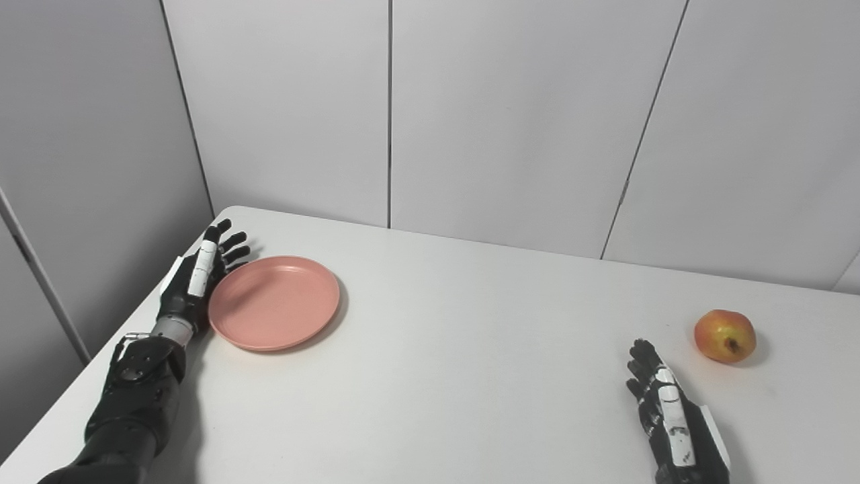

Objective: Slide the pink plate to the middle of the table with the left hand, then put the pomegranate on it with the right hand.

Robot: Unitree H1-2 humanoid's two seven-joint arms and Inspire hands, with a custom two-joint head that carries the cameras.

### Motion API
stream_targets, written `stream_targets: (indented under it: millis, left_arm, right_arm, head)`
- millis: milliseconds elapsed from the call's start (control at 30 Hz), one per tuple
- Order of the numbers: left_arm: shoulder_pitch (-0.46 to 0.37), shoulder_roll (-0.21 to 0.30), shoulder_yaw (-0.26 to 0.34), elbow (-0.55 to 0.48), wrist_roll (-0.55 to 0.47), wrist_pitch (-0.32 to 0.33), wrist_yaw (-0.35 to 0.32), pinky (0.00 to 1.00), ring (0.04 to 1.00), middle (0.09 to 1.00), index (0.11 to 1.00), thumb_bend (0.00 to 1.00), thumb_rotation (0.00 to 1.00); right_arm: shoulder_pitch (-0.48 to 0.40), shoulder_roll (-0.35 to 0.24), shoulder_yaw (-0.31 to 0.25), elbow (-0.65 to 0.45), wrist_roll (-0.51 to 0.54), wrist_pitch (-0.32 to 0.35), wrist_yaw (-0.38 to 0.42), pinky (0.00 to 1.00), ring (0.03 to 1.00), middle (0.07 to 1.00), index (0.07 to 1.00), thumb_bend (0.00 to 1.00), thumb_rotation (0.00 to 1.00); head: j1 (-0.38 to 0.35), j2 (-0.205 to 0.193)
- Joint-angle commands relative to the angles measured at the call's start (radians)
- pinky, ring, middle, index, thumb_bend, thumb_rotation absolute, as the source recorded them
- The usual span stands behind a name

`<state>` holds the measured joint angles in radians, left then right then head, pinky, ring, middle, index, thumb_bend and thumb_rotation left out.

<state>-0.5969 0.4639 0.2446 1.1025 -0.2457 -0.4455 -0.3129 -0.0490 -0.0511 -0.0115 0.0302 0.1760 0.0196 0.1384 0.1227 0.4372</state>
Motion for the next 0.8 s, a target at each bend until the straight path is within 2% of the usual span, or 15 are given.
stream_targets:
  millis: [0, 333, 467, 567, 767]
  left_arm:
    - [-0.006, -0.021, -0.005, -0.058, -0.016, 0.0, -0.025, 0.79, 0.865, 0.901, 0.947, 1.0, 0.94]
    - [0.051, -0.07, -0.021, -0.207, -0.008, 0.074, -0.004, 0.74, 0.84, 0.881, 0.938, 1.0, 0.95]
    - [0.079, -0.091, -0.026, -0.275, -0.009, 0.121, 0.008, 0.76, 0.863, 0.892, 0.945, 1.0, 0.96]
    - [0.083, -0.106, -0.026, -0.292, -0.01, 0.148, 0.018, 0.76, 0.86, 0.889, 0.939, 1.0, 0.96]
    - [0.08, -0.132, -0.041, -0.303, -0.004, 0.158, 0.015, 0.75, 0.841, 0.875, 0.915, 1.0, 0.95]
  right_arm:
    - [0.057, 0.014, 0.0, 0.053, 0.008, 0.025, -0.002, 1.0, 0.974, 0.948, 0.924, 0.7, 0.9]
    - [0.056, 0.018, 0.005, 0.04, 0.0, 0.044, -0.008, 1.0, 0.967, 0.931, 0.914, 0.7, 0.91]
    - [0.054, 0.021, 0.007, 0.041, -0.001, 0.044, -0.008, 1.0, 0.959, 0.92, 0.909, 0.72, 0.9]
    - [0.057, 0.031, 0.006, 0.035, 0.001, 0.041, -0.015, 1.0, 0.953, 0.914, 0.907, 0.73, 0.89]
    - [0.057, 0.043, 0.009, 0.036, -0.001, 0.032, -0.025, 0.98, 0.927, 0.893, 0.888, 0.76, 0.87]
  head:
    - [-0.003, 0.003]
    - [-0.012, 0.01]
    - [-0.022, 0.013]
    - [-0.044, 0.02]
    - [-0.056, 0.021]
